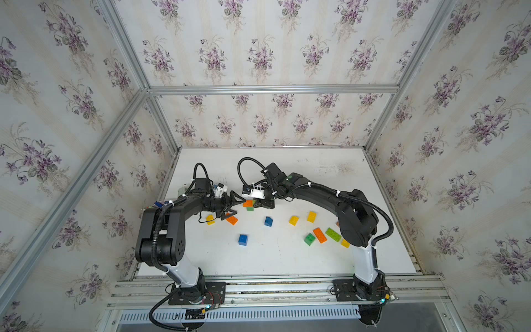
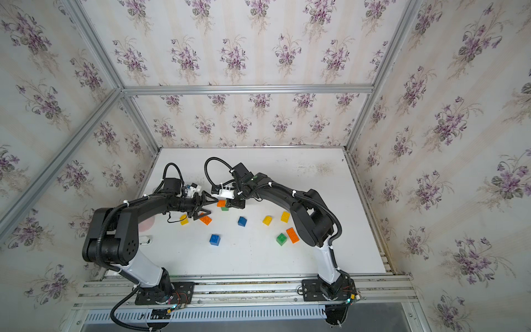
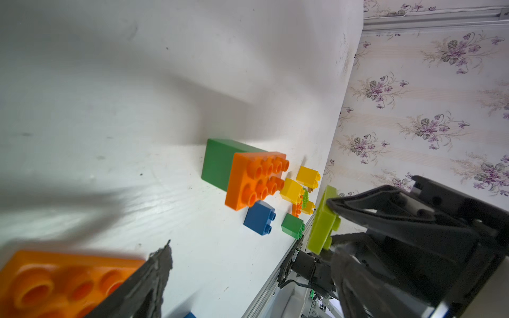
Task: Assemble a fork with lego
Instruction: Assemble the lego brick with the lego brick.
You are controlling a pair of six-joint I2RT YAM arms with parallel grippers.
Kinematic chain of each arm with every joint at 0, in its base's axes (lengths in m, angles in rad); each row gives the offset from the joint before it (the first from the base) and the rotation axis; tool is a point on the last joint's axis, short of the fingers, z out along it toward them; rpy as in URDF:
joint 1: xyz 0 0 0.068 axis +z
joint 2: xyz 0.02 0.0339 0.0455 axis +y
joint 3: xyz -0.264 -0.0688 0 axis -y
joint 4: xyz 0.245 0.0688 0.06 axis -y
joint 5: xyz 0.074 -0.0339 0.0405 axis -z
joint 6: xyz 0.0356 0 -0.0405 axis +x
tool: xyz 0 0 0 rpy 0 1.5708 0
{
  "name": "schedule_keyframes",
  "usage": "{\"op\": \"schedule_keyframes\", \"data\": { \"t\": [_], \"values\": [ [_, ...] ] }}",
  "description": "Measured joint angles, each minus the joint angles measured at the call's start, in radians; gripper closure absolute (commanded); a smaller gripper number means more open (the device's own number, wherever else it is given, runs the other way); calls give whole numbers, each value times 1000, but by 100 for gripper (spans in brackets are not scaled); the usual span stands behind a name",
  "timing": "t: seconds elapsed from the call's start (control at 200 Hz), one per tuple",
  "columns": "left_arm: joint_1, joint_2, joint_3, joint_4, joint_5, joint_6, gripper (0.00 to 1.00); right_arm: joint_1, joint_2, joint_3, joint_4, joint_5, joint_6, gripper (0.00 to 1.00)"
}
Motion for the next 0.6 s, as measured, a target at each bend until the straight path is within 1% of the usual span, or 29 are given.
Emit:
{"op": "schedule_keyframes", "data": {
  "t": [0.055,0.17,0.385,0.6],
  "values": [
    [-8,29,14,13,3,-13,10,-2,26,32,-5,3,0,73],
    [-23,79,42,38,11,-21,15,-13,71,89,-22,3,1,73],
    [-29,161,98,67,24,-39,35,-23,121,151,-50,3,4,73],
    [-35,184,106,68,40,-39,39,-22,138,169,-83,-6,8,73]
  ]
}}
